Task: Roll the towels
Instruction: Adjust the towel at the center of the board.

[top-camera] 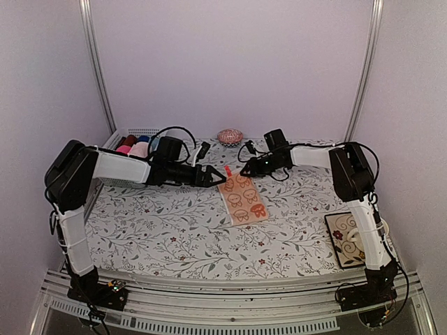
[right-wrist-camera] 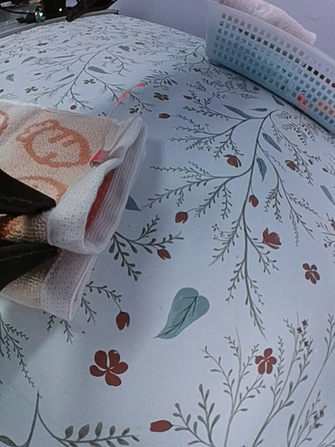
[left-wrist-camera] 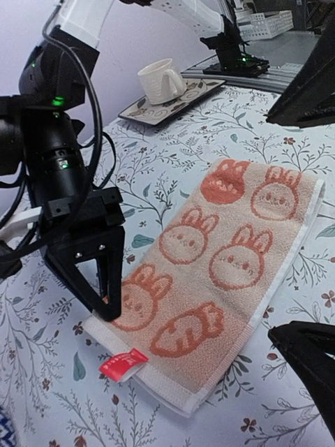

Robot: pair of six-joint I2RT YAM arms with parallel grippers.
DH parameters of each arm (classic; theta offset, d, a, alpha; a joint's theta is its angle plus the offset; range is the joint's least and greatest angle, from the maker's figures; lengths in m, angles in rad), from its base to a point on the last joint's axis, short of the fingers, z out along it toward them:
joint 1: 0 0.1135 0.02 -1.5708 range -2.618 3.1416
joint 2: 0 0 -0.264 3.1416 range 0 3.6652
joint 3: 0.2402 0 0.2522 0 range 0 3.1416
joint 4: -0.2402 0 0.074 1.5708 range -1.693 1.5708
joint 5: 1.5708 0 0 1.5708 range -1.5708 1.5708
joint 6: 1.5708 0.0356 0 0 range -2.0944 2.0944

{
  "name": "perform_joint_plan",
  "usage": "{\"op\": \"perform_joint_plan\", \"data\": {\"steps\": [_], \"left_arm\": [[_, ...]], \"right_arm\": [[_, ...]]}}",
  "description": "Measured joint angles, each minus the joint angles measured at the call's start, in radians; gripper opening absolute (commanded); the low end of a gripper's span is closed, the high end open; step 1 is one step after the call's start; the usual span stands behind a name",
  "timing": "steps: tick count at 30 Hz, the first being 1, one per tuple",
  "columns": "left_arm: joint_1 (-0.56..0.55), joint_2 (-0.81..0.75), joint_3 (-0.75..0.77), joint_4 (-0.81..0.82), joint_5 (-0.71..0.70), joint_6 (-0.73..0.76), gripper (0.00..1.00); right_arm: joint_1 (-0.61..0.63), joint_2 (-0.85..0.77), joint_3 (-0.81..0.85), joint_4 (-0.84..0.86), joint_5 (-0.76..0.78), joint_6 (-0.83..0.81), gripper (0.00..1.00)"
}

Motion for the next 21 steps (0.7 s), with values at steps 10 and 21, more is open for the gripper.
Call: {"op": "perform_joint_plan", "data": {"steps": [10, 21], "left_arm": [[-0.003, 0.0, -0.014, 0.002, 0.002, -0.003, 0.97], [-0.011, 0.0, -0.014, 0.01, 0.003, -0.008, 0.97]], "right_arm": [[0.0, 0.002, 0.002, -0.009, 0.003, -0.003, 0.02], [0.0, -0.016, -0.021, 0.011, 0.0, -0.01, 0.02]]}}
